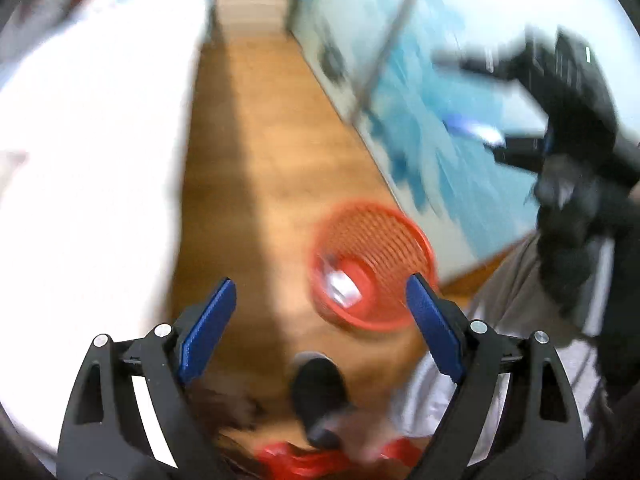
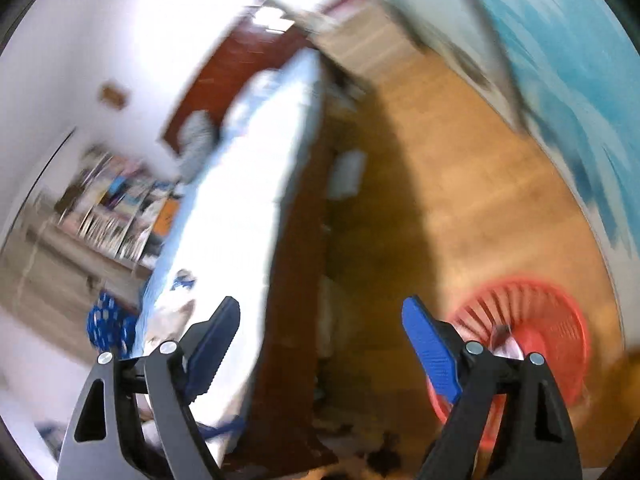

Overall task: Collect trash
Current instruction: 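Return both tools to the bed and grasp cardboard with the right tool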

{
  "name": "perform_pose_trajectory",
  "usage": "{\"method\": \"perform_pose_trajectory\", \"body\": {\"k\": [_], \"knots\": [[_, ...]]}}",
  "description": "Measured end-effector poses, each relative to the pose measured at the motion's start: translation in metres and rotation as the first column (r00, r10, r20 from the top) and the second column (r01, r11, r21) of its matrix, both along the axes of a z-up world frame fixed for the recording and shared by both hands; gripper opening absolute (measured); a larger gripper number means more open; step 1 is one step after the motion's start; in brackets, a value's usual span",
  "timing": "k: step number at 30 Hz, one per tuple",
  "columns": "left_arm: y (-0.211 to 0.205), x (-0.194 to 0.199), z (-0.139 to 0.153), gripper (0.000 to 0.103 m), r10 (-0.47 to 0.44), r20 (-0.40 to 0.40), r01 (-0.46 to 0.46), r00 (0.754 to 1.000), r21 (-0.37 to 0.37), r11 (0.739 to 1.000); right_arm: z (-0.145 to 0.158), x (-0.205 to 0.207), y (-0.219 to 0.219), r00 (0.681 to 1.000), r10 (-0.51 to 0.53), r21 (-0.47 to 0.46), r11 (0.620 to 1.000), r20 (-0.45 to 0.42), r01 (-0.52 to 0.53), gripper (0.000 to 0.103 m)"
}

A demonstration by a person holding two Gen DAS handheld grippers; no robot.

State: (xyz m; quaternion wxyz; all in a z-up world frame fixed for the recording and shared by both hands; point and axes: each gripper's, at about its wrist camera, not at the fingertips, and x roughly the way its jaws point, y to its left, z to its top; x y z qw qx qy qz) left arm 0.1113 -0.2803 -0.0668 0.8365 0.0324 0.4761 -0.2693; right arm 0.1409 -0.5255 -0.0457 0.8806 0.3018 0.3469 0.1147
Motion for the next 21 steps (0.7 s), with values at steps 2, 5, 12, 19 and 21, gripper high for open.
{"method": "perform_pose_trajectory", "body": {"k": [2,5,12,19,21], "knots": [[0.055,-0.01,0.037,0.086,0.097,0.116,-0.096,0.988,-0.02,0.995,0.029,-0.003,0.047,0.993,0.072,-0.121,0.991,0.093,-0.06,0.083],[0.119,-0.026,0.066,0.086,0.232,0.218,-0.227,0.948,-0.045,0.973,0.058,-0.014,0.098,0.969,0.156,-0.223,0.968,0.191,-0.112,0.085],[0.224,-0.07,0.075,0.086,0.471,0.351,-0.479,0.809,-0.07,0.875,0.083,-0.045,0.198,0.923,0.307,-0.304,0.924,0.232,-0.231,0.097],[0.242,-0.071,0.051,0.086,0.5,0.319,-0.512,0.805,-0.051,0.857,0.068,-0.041,0.257,0.918,0.382,-0.298,0.893,0.109,-0.337,0.097],[0.251,-0.077,0.047,0.086,0.499,0.327,-0.514,0.803,-0.043,0.856,0.052,-0.028,0.255,0.921,0.382,-0.27,0.898,0.08,-0.349,0.097]]}}
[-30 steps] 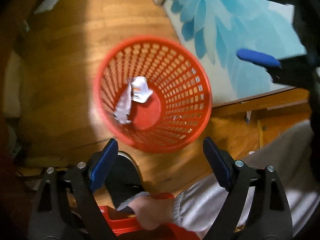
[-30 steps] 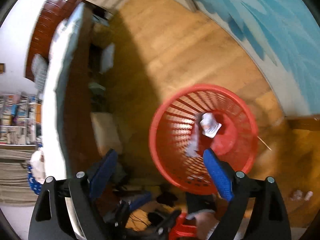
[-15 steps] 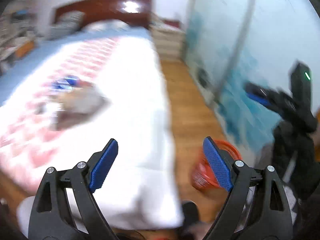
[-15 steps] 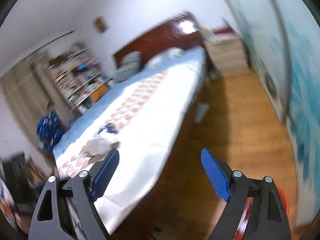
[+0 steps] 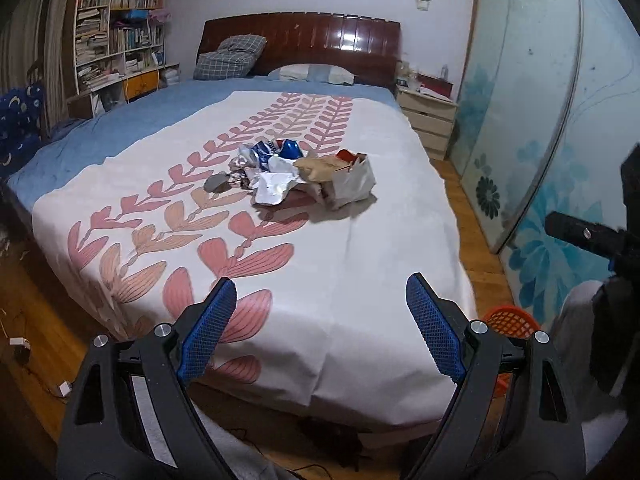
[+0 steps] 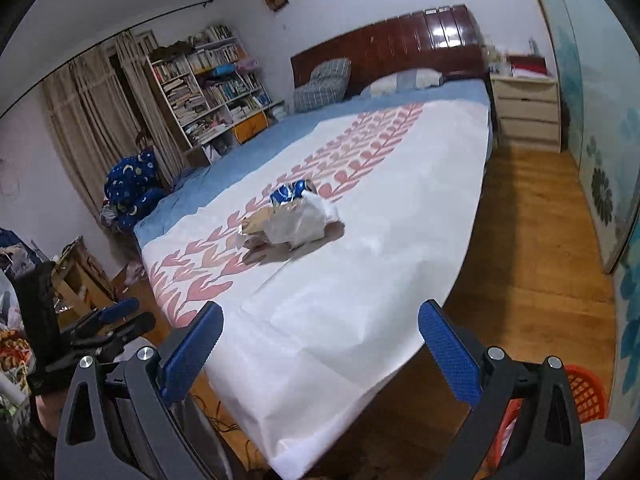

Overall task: Collect trash
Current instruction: 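Return both tools to the bed and grasp cardboard with the right tool, then grasp a cardboard strip with the left tool while the right tool holds red wrapper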

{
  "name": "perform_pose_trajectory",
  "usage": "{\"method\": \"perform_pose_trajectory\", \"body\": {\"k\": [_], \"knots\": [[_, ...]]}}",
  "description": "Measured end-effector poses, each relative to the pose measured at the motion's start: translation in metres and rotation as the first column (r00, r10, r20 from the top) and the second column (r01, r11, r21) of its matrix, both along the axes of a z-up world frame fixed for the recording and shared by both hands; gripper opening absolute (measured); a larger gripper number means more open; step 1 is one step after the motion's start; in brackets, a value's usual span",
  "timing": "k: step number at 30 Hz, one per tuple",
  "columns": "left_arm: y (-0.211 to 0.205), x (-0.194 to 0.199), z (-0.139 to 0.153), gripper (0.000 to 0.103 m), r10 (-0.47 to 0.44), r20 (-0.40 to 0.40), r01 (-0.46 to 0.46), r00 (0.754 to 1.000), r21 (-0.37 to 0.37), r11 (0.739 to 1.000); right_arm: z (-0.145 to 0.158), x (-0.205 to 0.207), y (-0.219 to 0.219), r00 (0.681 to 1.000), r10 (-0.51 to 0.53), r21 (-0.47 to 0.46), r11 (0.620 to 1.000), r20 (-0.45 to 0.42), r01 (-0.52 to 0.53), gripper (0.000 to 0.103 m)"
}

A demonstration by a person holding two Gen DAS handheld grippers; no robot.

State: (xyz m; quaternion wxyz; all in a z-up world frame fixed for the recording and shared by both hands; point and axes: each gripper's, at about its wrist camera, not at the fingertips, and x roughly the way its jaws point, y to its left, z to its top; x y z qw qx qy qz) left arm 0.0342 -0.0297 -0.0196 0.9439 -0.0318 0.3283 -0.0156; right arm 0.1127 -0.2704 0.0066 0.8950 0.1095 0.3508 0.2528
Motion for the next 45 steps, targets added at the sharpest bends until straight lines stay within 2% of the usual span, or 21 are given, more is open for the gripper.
{"method": "perform_pose_trajectory", "body": {"k": [3,5,9,11,13,15,17,18,19,22,25,26,32,36,38,40,41,42,45], "knots": [[0.01,-0.012,-0.002,0.086,0.016,-0.012,-0.016,1.0,0.001,1.0,-0.015,0.032,0.016,0.998,0.006,0.038,0.999,-0.066,-0.003,0.091],[0.017,-0.014,0.0,0.086,0.034,-0.014,-0.035,0.999,-0.032,0.999,-0.019,0.061,0.032,0.995,0.008,0.039,0.999,-0.098,-0.004,0.085],[0.029,-0.014,0.001,0.086,0.056,-0.014,-0.057,0.998,-0.093,0.994,-0.02,0.124,0.075,0.993,0.024,-0.006,1.0,-0.115,-0.025,0.08],[0.031,-0.013,0.0,0.086,0.062,-0.015,-0.064,0.998,-0.116,0.991,-0.025,0.162,0.096,0.986,0.017,-0.017,1.0,-0.166,-0.02,0.075],[0.033,-0.01,0.0,0.086,0.06,-0.017,-0.062,0.998,-0.142,0.988,-0.034,0.197,0.118,0.974,0.008,-0.015,1.0,-0.225,-0.011,0.073],[0.033,-0.009,0.0,0.086,0.058,-0.015,-0.059,0.998,-0.166,0.984,-0.05,0.228,0.14,0.957,-0.004,-0.041,0.999,-0.291,-0.009,0.06],[0.034,-0.007,0.002,0.086,0.048,-0.012,-0.049,0.999,-0.193,0.98,-0.065,0.249,0.15,0.939,-0.04,-0.083,0.996,-0.342,0.012,0.055],[0.036,-0.006,0.003,0.086,0.048,-0.007,-0.049,0.999,-0.213,0.976,-0.075,0.259,0.152,0.925,-0.055,-0.086,0.996,-0.375,0.025,0.047],[0.037,-0.005,0.002,0.086,0.05,-0.007,-0.05,0.999,-0.222,0.974,-0.083,0.264,0.151,0.915,-0.066,-0.078,0.996,-0.398,0.038,0.046],[0.042,-0.001,0.001,0.086,0.056,-0.013,-0.058,0.998,-0.268,0.962,-0.086,0.26,0.142,0.916,-0.074,-0.049,0.997,-0.395,0.06,0.033],[0.046,0.006,-0.002,0.086,0.055,-0.019,-0.058,0.998,-0.301,0.952,-0.089,0.247,0.131,0.912,-0.059,-0.039,0.998,-0.405,0.047,0.011],[0.046,0.008,-0.002,0.086,0.053,-0.021,-0.057,0.998,-0.307,0.95,-0.092,0.241,0.124,0.907,-0.05,-0.018,0.999,-0.418,0.047,0.008],[0.055,0.037,-0.005,0.086,0.073,-0.025,-0.078,0.997,-0.318,0.945,-0.102,0.2,0.087,0.902,-0.032,0.061,0.996,-0.43,0.064,0.007],[0.074,0.06,-0.012,0.086,0.127,-0.055,-0.138,0.99,-0.383,0.913,-0.09,0.178,0.075,0.922,-0.01,0.088,0.995,-0.386,0.047,0.007],[0.08,0.069,-0.014,0.086,0.154,-0.062,-0.166,0.986,-0.406,0.899,-0.075,0.164,0.071,0.946,-0.004,0.086,0.996,-0.324,0.034,0.007],[0.083,0.078,-0.015,0.086,0.183,-0.058,-0.191,0.981,-0.407,0.893,-0.054,0.144,0.07,0.976,-0.018,-0.002,1.0,-0.216,0.018,0.007],[0.083,0.082,-0.014,0.086,0.193,-0.053,-0.198,0.98,-0.396,0.897,-0.044,0.136,0.073,0.988,-0.004,-0.037,0.999,-0.154,-0.002,0.007],[0.082,0.086,-0.014,0.086,0.195,-0.05,-0.199,0.979,-0.387,0.9,-0.034,0.128,0.074,0.995,0.021,-0.035,0.999,-0.097,-0.025,0.007],[0.079,0.093,-0.015,0.086,0.195,-0.052,-0.2,0.98,-0.363,0.91,-0.02,0.121,0.078,0.999,0.022,-0.121,0.992,-0.036,-0.026,0.007]]}}
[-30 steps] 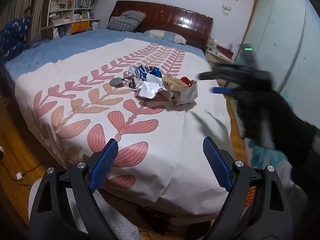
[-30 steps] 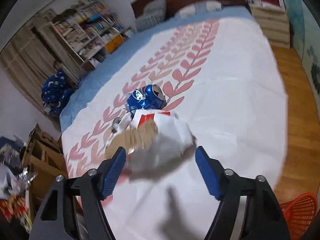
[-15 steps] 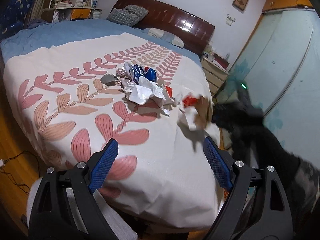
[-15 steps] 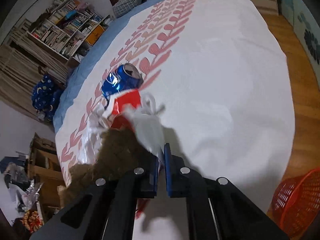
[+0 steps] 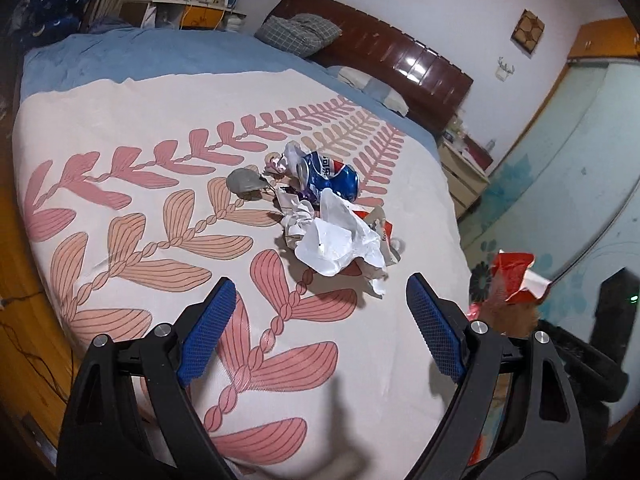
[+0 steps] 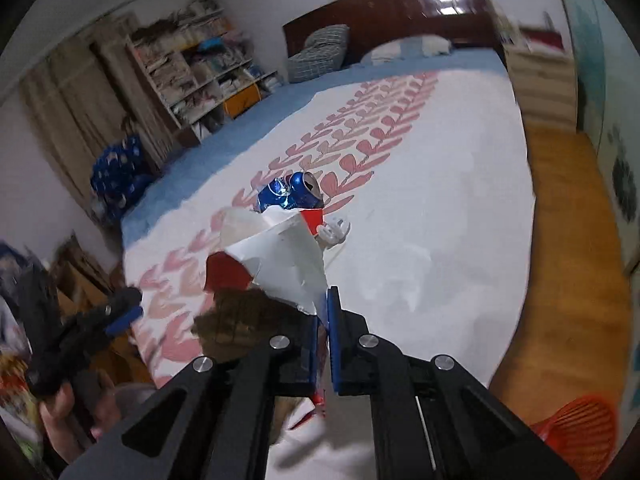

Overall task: Collect trash
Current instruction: 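Grasp a cardboard strip with the left tool while the right tool holds red wrapper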

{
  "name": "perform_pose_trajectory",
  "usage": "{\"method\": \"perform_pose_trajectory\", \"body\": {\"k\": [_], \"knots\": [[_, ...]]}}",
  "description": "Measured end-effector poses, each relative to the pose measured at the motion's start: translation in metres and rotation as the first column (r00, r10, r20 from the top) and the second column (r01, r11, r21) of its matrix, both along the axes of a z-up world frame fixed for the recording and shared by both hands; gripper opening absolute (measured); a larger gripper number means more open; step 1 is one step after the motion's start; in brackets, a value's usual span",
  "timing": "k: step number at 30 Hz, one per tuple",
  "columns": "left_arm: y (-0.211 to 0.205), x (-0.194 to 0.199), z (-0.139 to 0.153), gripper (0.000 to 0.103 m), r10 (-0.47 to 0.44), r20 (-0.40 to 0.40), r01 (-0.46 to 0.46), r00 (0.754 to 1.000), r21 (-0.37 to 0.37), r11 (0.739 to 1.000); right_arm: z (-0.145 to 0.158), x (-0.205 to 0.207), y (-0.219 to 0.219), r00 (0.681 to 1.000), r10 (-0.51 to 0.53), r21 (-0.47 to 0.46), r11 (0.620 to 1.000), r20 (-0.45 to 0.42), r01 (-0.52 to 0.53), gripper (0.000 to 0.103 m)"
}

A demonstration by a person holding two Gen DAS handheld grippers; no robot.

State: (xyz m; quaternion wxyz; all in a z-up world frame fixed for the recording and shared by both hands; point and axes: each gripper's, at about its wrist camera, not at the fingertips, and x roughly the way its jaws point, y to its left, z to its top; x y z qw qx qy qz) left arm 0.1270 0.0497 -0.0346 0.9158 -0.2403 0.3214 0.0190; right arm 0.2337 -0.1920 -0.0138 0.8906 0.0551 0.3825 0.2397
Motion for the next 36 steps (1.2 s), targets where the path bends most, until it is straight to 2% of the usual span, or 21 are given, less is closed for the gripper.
{"method": "perform_pose_trajectory", "body": {"k": [2,4,6,8,11,12,15,19,23,25,27,28,30,32,36], "knots": [[-0.005,-0.001,0.001,0.086,-0.013,0.005,0.013,1.0,0.009,1.0,0.007,-0.003,0.001,0.999,0.005,-0.046,0.999,0.036,-0.003,0.007],[-0.009,-0.005,0.005,0.086,-0.035,0.025,0.035,0.999,0.008,0.999,0.011,-0.004,-0.003,0.999,-0.003,-0.029,1.0,0.044,0.004,0.007],[-0.019,-0.009,0.008,0.086,-0.098,0.058,0.098,0.994,-0.008,0.995,0.008,-0.003,-0.005,1.0,-0.005,-0.018,1.0,0.026,0.006,0.007],[-0.034,-0.008,0.009,0.087,-0.192,0.083,0.194,0.978,-0.016,0.981,0.004,-0.003,-0.008,1.0,-0.002,0.001,1.0,0.003,0.002,0.007],[-0.071,-0.005,0.008,0.087,-0.341,0.074,0.34,0.937,0.018,0.94,0.001,-0.004,-0.005,1.0,0.003,0.004,1.0,-0.011,-0.003,0.007],[-0.089,-0.002,0.004,0.087,-0.399,0.041,0.397,0.916,0.05,0.917,-0.001,-0.003,-0.006,1.0,0.002,0.009,1.0,-0.02,-0.002,0.007],[-0.116,0.003,-0.004,0.087,-0.476,-0.022,0.476,0.879,0.085,0.875,-0.004,0.001,0.001,1.0,-0.01,0.007,1.0,-0.022,0.01,0.007],[-0.126,0.002,-0.008,0.087,-0.517,-0.033,0.518,0.855,0.065,0.853,-0.004,0.004,-0.005,0.999,-0.039,0.011,0.999,-0.028,0.039,0.007],[-0.124,0.005,-0.013,0.086,-0.516,-0.025,0.517,0.856,0.016,0.856,-0.01,0.008,-0.003,0.998,-0.044,0.015,0.999,-0.051,0.045,0.007],[-0.121,0.009,-0.016,0.077,-0.512,-0.021,0.512,0.859,-0.017,0.859,-0.015,0.01,0.001,0.997,-0.037,0.022,0.999,-0.067,0.039,0.007],[-0.119,0.015,-0.021,0.054,-0.516,-0.03,0.515,0.856,-0.054,0.856,-0.019,0.013,0.006,0.996,-0.035,0.03,0.999,-0.083,0.038,0.007],[-0.12,0.017,-0.023,0.046,-0.521,-0.035,0.518,0.853,-0.066,0.853,-0.02,0.014,0.006,0.995,-0.034,0.034,0.999,-0.089,0.038,0.007],[-0.122,0.019,-0.027,0.017,-0.53,-0.056,0.527,0.846,-0.067,0.847,-0.022,0.017,0.009,0.994,-0.037,0.045,0.998,-0.1,0.042,0.007],[-0.127,0.017,-0.028,0.006,-0.54,-0.075,0.538,0.839,-0.046,0.842,-0.023,0.018,0.012,0.994,-0.039,0.042,0.998,-0.105,0.044,0.007],[-0.132,0.009,-0.02,0.004,-0.557,-0.054,0.557,0.829,-0.011,0.83,-0.023,0.021,0.015,0.993,-0.041,0.032,0.998,-0.109,0.045,0.007]]}}
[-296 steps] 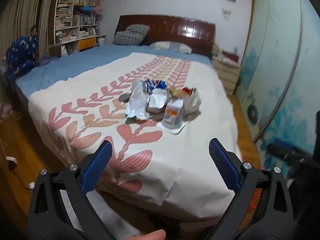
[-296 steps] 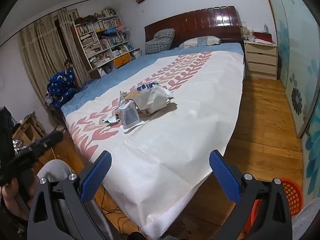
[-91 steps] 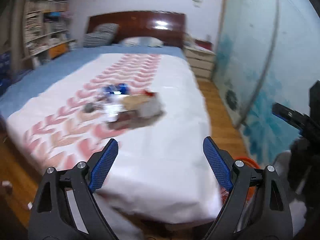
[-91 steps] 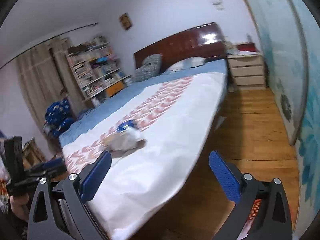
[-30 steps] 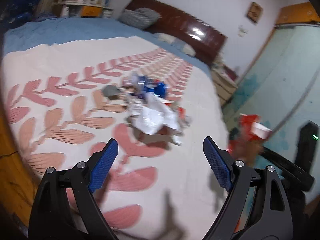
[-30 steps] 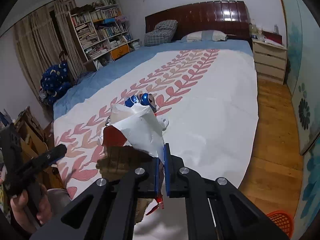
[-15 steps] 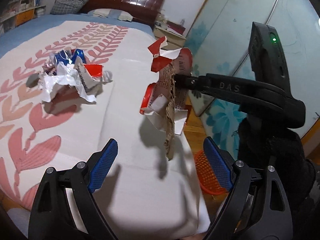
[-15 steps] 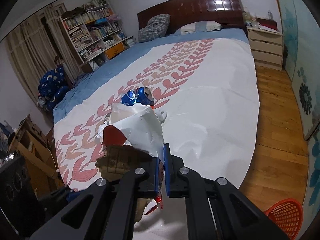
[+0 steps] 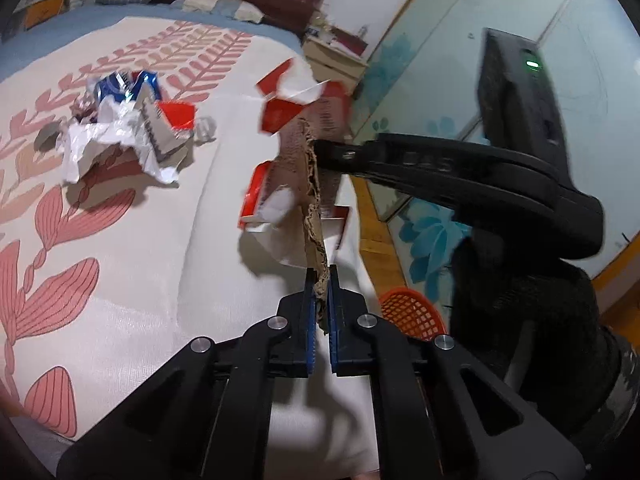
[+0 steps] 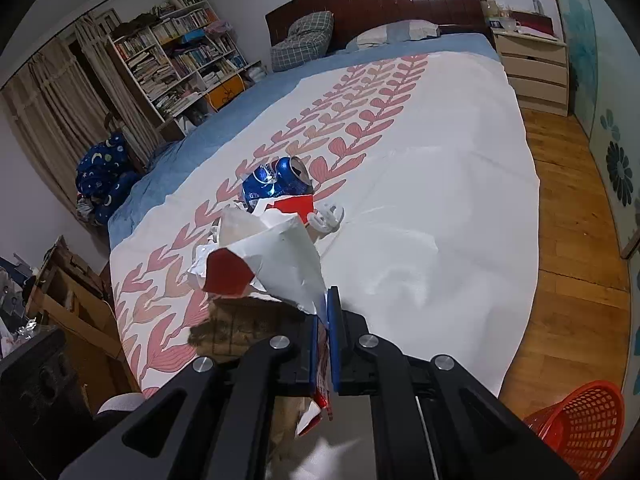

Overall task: Collect trash
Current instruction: 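Grasp a cardboard strip with the left tool while the right tool holds red wrapper, then carry both items to the red basket and open both tools over it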

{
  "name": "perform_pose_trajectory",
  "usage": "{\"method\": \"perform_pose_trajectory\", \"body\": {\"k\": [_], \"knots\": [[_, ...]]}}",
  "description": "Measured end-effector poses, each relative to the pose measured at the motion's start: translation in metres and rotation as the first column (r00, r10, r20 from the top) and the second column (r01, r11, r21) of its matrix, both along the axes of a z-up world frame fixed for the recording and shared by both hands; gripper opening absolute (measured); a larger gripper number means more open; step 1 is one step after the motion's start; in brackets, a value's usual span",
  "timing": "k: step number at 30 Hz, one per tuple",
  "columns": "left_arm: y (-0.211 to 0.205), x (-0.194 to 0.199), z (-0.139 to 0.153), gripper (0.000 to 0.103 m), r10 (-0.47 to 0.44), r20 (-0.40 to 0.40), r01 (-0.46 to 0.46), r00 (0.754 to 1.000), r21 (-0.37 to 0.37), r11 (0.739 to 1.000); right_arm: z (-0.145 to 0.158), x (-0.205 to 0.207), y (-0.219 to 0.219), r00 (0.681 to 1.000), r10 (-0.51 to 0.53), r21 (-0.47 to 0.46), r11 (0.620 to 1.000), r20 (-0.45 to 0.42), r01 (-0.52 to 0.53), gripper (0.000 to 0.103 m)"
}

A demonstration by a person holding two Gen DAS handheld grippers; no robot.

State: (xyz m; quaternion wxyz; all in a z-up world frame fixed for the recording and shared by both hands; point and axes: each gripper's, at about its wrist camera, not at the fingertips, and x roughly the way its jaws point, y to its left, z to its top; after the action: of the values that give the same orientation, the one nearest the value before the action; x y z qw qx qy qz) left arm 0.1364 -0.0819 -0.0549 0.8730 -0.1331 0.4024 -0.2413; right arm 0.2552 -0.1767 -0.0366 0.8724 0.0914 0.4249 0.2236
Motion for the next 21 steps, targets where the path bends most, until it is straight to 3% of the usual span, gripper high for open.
{"method": "perform_pose_trajectory", "body": {"k": [7,10,13,21], "knots": [[0.005,-0.019,0.022,0.004,0.048,0.052,-0.049,0.998,0.023,0.999,0.01,0.0,-0.009,1.0,-0.016,-0.007,1.0,0.018,0.016,0.007],[0.003,-0.032,0.041,0.004,0.047,0.11,-0.052,0.993,0.047,0.998,0.022,-0.005,-0.024,0.999,-0.032,0.002,0.999,0.043,0.032,0.007],[-0.001,-0.039,0.054,0.004,0.045,0.146,-0.049,0.988,0.026,0.998,0.031,-0.01,-0.045,0.997,-0.048,0.03,0.998,0.053,0.047,0.007],[-0.017,-0.038,0.062,0.004,0.071,0.137,-0.081,0.988,0.069,0.994,0.027,-0.027,-0.099,0.991,-0.128,0.069,0.99,0.042,0.125,0.007]]}}
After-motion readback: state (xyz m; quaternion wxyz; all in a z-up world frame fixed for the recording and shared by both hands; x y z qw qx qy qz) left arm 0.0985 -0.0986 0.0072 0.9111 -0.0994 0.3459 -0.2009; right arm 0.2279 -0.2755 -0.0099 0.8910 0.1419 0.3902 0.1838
